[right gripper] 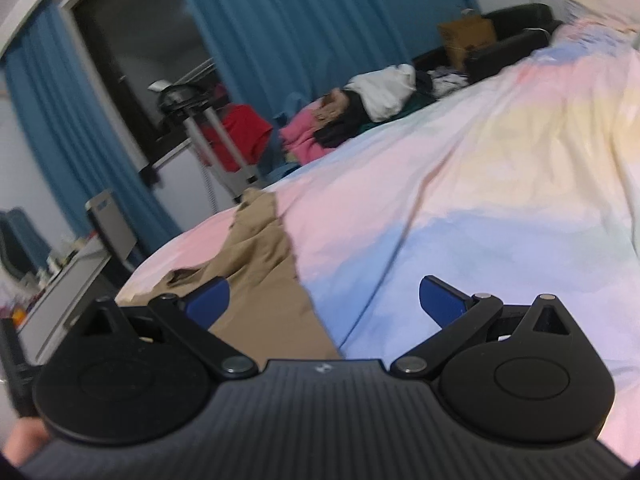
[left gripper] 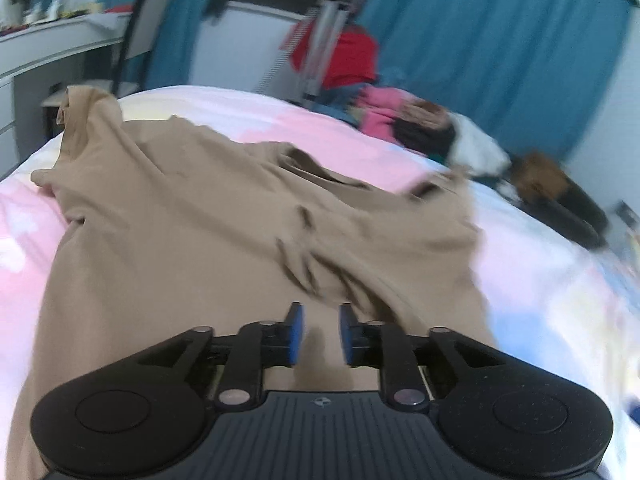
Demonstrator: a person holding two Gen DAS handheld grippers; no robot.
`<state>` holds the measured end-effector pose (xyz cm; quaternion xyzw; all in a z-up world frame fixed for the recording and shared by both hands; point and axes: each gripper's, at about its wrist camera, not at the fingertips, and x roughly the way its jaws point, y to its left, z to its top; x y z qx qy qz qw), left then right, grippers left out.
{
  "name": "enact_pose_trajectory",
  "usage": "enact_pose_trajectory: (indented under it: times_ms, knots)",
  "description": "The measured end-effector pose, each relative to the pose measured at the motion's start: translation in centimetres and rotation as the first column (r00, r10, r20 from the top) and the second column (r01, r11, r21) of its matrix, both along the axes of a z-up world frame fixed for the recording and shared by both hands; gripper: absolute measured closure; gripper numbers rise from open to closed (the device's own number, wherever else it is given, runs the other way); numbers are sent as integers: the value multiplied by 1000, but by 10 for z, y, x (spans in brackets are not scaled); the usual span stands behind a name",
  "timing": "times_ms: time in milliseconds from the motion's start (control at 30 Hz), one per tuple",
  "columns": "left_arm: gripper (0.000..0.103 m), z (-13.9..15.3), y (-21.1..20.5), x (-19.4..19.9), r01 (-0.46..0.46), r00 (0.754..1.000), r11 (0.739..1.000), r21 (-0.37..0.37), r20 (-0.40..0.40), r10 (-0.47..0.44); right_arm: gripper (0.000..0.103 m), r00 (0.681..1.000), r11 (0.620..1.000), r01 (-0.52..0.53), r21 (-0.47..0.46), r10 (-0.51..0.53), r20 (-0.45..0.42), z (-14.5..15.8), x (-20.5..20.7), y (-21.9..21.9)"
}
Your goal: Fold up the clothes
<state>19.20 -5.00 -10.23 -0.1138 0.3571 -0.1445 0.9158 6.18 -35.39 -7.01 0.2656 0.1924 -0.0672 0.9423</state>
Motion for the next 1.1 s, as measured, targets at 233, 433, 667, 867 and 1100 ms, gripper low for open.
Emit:
enact_pose_trajectory:
  times_ms: [233,433,667,867,1100]
  knots:
    - [56,-1,-14,-103,183,976,965,-186,-81,-201,0,994,994,-106,-33,107,33,25,-31,15]
    - [58,-25,-38,-144,296,915,897,-329,-170,-365,0,980,984,-175,-3,175,98,55,-105,5]
    - [61,-47,-64,-156,388,842,851,-355,-241,-484,0,978,961,-151,232,111,177,27,-173,-22]
    - [77,-72,-71,-161,402,820,868,-293,-306,-483,0,992,967,-114,229,99,75,20,-146,-13]
    - [92,-79,-63,-161,378,828,879,-291,-319,-461,0,990,987,-142,74,143,-5,20,-139,13]
